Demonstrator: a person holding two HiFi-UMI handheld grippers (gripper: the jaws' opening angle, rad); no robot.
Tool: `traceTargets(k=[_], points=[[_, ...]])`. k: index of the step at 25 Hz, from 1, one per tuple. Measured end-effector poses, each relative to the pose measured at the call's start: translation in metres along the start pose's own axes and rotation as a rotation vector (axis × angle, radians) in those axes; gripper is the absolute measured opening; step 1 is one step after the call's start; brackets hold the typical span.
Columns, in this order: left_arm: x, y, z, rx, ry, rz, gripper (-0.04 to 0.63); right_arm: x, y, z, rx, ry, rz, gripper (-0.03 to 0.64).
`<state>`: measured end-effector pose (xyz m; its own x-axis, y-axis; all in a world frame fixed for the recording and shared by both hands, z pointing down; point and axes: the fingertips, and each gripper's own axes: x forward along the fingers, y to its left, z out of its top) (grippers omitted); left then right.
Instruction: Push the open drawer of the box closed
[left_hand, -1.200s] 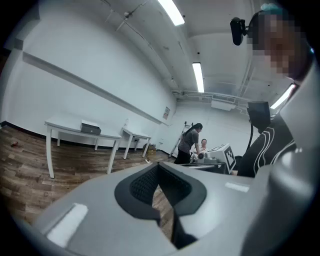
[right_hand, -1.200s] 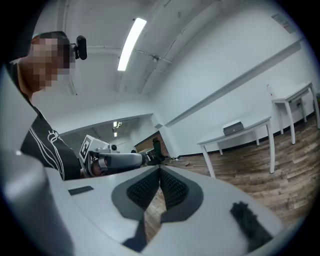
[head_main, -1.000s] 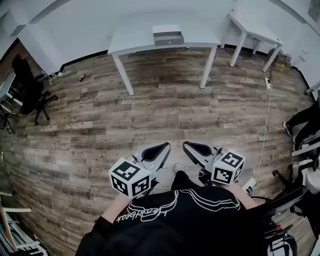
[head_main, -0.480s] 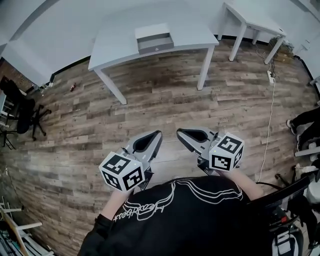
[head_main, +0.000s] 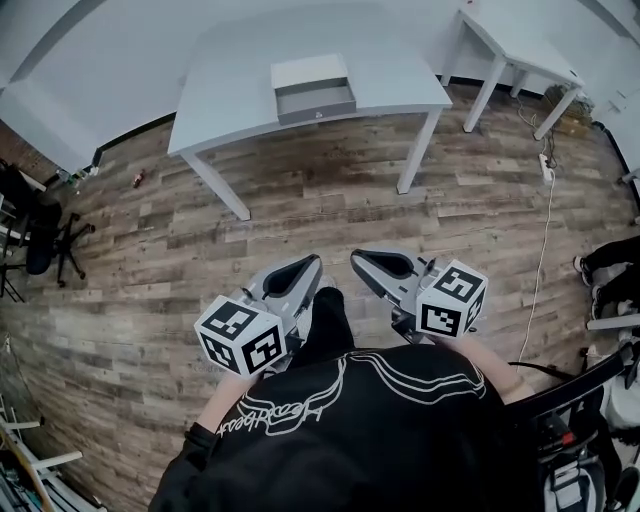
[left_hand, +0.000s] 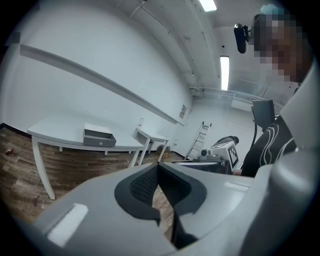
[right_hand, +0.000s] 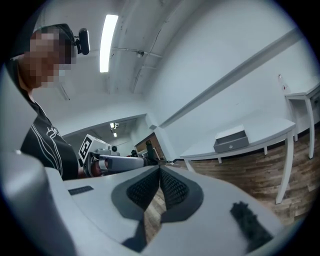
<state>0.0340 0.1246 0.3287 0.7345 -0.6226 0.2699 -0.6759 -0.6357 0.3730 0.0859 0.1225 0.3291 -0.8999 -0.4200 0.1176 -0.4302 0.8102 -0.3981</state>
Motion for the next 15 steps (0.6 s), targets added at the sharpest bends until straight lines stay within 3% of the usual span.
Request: traceTargets(k=[9,15], points=[[0.095,0.134,0.044,-0.027,0.06,-0.053,0.008,0.086,-0.139,0.035,0.048,0.028,-0.115,0.011],[0.147,0.225,0.079,-0.047,0.091,-0.071,0.008,0.155,-0.222,0.067,0.024,0.059,-0.164,0.011]])
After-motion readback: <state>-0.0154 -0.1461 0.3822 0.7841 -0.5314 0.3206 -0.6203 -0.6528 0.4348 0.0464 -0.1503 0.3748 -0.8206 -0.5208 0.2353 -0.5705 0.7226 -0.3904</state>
